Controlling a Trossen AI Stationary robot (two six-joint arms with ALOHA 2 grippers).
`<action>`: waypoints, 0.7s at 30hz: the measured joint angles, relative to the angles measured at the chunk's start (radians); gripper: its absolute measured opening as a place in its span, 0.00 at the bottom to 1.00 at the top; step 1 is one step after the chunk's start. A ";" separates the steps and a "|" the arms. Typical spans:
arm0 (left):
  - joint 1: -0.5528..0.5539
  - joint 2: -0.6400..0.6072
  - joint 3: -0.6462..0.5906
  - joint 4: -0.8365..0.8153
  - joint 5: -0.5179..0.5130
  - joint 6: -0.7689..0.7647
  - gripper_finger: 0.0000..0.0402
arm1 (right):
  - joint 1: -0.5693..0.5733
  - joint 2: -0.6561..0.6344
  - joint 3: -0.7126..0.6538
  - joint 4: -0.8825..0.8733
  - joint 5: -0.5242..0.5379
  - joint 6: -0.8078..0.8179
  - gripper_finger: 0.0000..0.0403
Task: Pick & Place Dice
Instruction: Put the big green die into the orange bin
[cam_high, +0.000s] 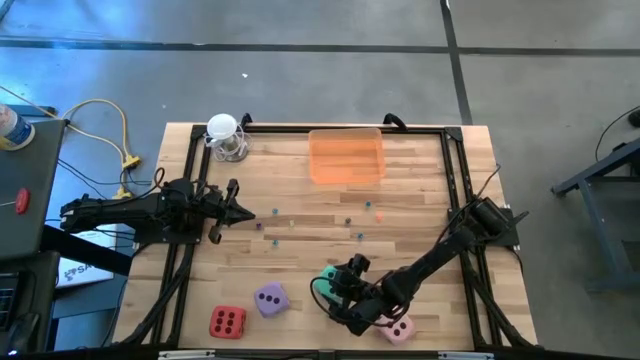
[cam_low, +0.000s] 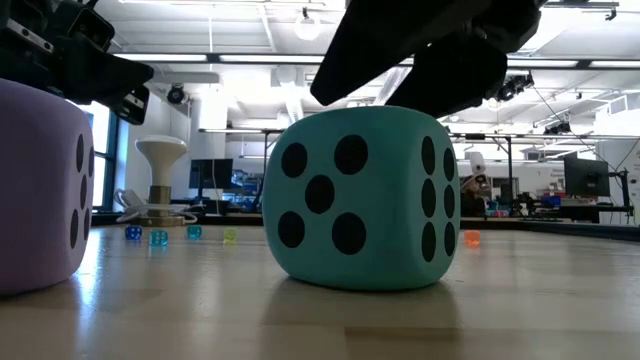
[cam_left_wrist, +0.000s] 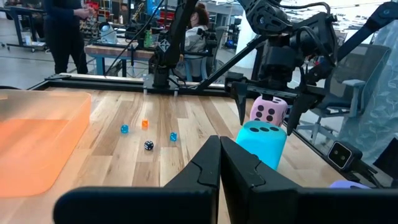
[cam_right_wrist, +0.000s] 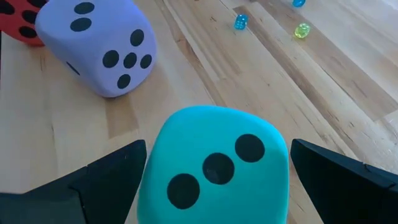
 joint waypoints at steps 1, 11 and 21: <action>0.000 0.000 0.000 0.000 0.000 0.000 0.00 | 0.000 0.008 0.000 0.002 0.001 0.000 0.97; 0.000 0.000 0.000 0.000 0.000 0.000 0.00 | -0.004 0.042 0.001 0.017 0.023 -0.004 0.97; 0.000 0.000 0.000 0.000 0.000 0.000 0.00 | -0.010 0.043 0.002 -0.016 -0.001 0.079 0.97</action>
